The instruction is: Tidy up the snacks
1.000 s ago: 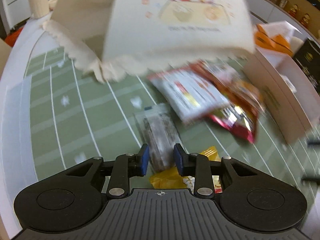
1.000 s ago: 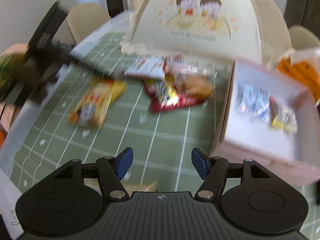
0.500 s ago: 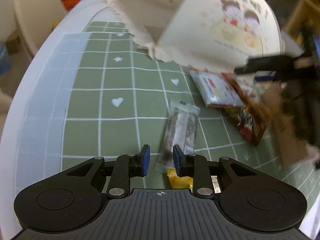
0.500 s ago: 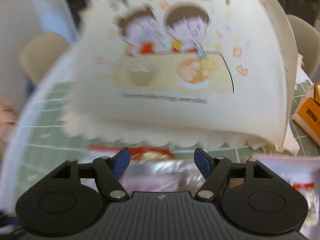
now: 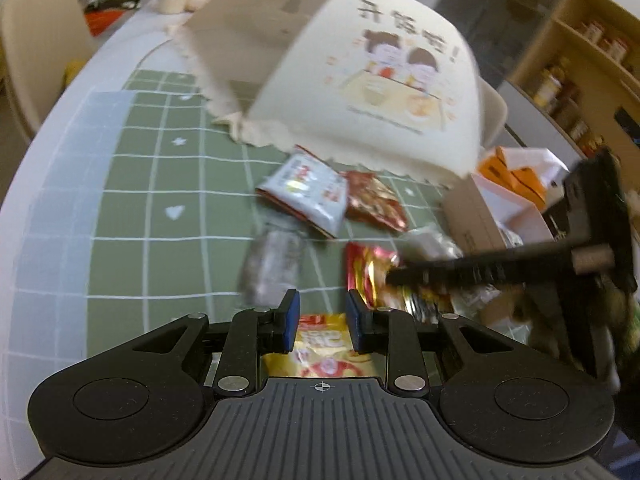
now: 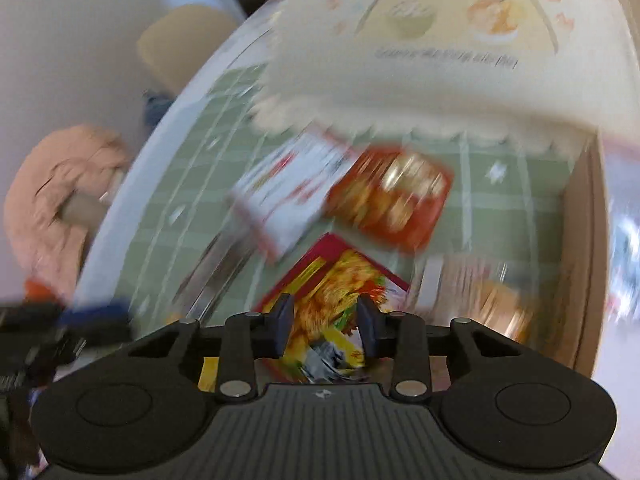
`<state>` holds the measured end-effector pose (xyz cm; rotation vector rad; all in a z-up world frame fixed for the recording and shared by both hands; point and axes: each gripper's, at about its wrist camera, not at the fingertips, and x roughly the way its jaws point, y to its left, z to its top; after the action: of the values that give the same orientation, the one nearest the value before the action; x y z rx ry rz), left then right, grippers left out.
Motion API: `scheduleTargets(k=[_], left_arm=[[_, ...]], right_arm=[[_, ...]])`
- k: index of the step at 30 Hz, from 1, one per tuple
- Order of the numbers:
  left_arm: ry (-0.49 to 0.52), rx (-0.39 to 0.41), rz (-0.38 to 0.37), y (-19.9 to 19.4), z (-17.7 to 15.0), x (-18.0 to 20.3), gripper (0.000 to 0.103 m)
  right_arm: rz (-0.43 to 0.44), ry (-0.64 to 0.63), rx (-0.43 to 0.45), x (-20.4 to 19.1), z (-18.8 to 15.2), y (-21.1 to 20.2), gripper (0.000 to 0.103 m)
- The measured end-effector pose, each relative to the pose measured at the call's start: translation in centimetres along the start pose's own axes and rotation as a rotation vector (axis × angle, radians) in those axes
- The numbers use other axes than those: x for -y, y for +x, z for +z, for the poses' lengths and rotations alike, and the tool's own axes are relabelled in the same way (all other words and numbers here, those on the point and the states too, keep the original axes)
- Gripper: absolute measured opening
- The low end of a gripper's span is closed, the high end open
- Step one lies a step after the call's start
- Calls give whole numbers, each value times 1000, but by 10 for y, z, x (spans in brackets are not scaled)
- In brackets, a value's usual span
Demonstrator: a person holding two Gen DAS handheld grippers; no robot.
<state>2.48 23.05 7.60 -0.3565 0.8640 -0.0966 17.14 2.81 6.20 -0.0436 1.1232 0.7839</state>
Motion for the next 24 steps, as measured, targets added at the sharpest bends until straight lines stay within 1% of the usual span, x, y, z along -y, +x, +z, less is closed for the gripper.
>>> scheduleTargets(k=[1, 2, 4, 6, 7, 10, 12, 14, 15, 17, 18, 19, 21, 22, 24], left_arm=[[8, -4, 3, 0, -2, 4, 29], [13, -8, 7, 1, -4, 8, 29], [16, -18, 6, 1, -9, 16, 29], [19, -33, -11, 2, -14, 24, 29], [17, -44, -24, 5, -16, 27, 29], [-6, -72, -62, 17, -15, 41, 29], [-56, -88, -87, 26, -12, 49, 29], [-96, -102, -78, 33, -9, 57, 29], [-90, -106, -67, 35, -9, 62, 29], [-38, -119, -65, 36, -13, 73, 29], [4, -131, -78, 35, -18, 80, 29], [57, -144, -94, 34, -25, 87, 29], [178, -175, -114, 32, -40, 102, 29], [238, -192, -110, 31, -48, 108, 29], [346, -224, -77, 30, -64, 118, 29]], right_arm=[[0, -17, 10, -4, -9, -8, 35], [-11, -35, 38, -8, -18, -20, 35], [-78, -46, 119, -10, -33, -44, 38], [-137, -28, 185, -8, -48, -63, 55], [-159, -14, 206, -7, -58, -69, 56], [-191, -8, 192, -4, -85, -79, 56], [-204, -8, 178, -3, -101, -82, 56], [-216, 1, 178, 1, -113, -86, 56], [-226, 6, 181, 4, -116, -86, 56], [-271, 0, 203, 10, -122, -88, 56], [-293, -1, 213, 15, -125, -88, 56], [-296, 15, 215, 23, -126, -89, 57], [-270, 61, 209, 38, -122, -85, 57], [-259, 79, 208, 44, -119, -83, 57], [-230, 81, 218, 45, -112, -81, 57]])
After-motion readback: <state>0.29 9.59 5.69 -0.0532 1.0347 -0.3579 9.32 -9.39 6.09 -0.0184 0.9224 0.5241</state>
